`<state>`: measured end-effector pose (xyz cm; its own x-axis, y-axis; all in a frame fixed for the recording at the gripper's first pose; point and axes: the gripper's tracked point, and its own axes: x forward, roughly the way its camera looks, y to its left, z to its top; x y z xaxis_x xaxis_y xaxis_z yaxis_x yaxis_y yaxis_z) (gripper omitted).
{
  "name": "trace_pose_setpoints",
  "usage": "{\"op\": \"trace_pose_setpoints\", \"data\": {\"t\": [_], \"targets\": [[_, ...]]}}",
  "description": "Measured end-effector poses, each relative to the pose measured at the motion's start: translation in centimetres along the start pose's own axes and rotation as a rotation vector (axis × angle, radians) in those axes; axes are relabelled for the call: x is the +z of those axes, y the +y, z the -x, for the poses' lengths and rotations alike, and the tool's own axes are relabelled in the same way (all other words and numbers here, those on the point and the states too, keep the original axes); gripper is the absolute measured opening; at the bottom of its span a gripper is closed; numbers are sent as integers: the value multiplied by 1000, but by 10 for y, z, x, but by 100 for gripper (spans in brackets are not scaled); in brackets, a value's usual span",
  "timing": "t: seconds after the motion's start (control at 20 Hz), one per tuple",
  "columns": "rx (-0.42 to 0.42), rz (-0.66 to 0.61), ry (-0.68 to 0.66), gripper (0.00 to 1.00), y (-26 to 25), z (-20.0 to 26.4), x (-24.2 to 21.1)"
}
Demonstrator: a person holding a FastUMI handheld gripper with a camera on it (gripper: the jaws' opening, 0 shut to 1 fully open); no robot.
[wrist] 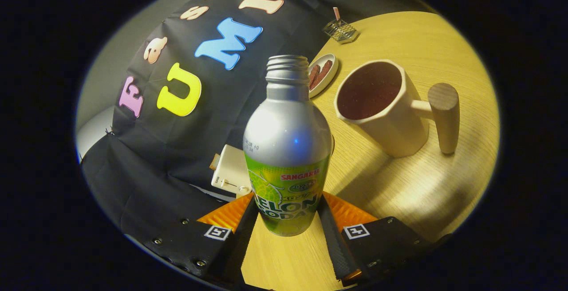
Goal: Take the bottle from table, then pour the juice into the cup, finally place the bottle on the coaster
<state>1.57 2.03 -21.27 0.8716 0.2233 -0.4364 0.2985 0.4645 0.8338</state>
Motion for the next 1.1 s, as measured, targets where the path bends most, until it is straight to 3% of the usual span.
{"op": "trace_pose_setpoints", "data": {"t": [0.25, 1.1], "targets": [[61, -138, 14, 77, 7, -2, 4], [142, -449, 64, 77, 24, -1, 0]]}}
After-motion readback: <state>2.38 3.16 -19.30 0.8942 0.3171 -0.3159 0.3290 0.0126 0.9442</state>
